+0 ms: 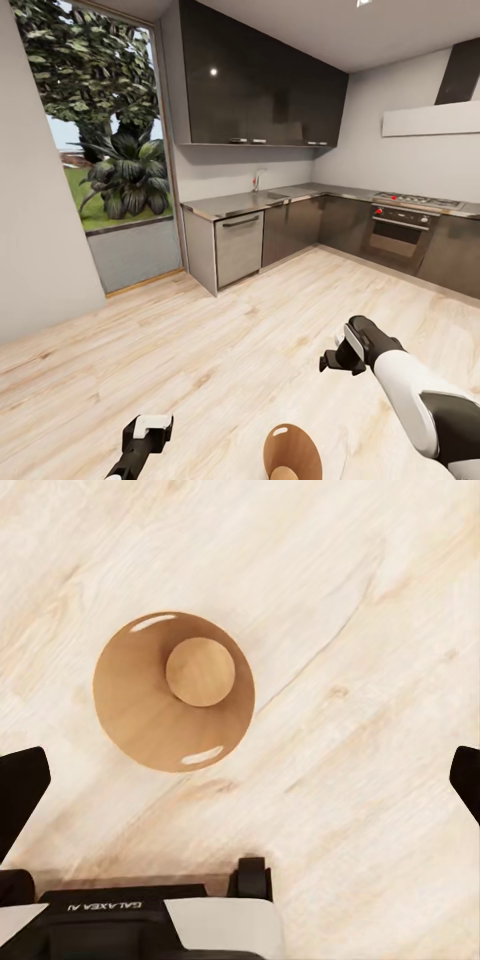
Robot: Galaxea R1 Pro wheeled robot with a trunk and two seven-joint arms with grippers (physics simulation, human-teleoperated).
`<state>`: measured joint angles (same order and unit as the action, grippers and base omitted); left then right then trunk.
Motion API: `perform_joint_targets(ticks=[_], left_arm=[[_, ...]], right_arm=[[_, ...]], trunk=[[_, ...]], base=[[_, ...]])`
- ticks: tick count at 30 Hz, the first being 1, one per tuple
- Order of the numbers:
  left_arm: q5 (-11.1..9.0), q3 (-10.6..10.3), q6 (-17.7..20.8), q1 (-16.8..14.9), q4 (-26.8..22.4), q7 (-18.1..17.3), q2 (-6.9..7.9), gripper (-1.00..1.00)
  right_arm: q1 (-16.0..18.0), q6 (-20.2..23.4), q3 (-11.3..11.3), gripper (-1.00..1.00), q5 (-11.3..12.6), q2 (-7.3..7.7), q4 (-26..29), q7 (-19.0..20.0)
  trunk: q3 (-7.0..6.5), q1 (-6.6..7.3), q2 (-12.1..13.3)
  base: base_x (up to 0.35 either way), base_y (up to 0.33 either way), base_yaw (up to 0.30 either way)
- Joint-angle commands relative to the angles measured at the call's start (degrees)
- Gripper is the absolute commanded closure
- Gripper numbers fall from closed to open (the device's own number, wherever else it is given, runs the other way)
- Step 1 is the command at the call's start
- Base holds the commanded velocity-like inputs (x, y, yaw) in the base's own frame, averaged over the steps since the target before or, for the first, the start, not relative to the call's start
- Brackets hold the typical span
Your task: Put the three can of soda from the living room inside the tash can in the kitchen.
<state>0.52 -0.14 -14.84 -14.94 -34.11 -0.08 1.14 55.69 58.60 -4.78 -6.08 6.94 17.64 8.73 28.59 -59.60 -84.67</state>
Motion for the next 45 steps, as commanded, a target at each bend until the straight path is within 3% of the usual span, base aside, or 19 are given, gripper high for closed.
perform_joint_targets(ticks=[1,6,17,45], left_arm=[[0.02,-0.01,0.03,0.0,0.05,0.0,-0.02,-1.0],[0.08,-0.03,0.1,0.0,0.12,-0.01,-0.06,-1.0],[0.07,-0.03,0.16,0.0,0.14,-0.01,0.0,-1.0],[0.18,-0.38,0.07,0.0,0.36,-0.09,0.09,-1.0]], right_arm=[[0.14,0.02,0.01,-1.0,-0.02,0.11,-0.21,-0.04],[0.33,0.0,0.03,-1.0,-0.03,0.83,-0.72,-0.07],[0.38,-0.48,1.73,-1.0,-0.45,0.46,-0.92,-0.11],[0.38,-0.6,2.05,-1.0,-0.54,0.35,-0.59,-0.11]], trunk=[[0.18,-0.23,-0.42],[1.08,-1.32,-2.42],[3.06,-3.74,-6.83],[8.08,-9.89,-18.06]], base=[[0.0,0.0,0.0],[0.0,0.0,0.0],[0.0,0.0,0.0],[0.0,0.0,0.0]])
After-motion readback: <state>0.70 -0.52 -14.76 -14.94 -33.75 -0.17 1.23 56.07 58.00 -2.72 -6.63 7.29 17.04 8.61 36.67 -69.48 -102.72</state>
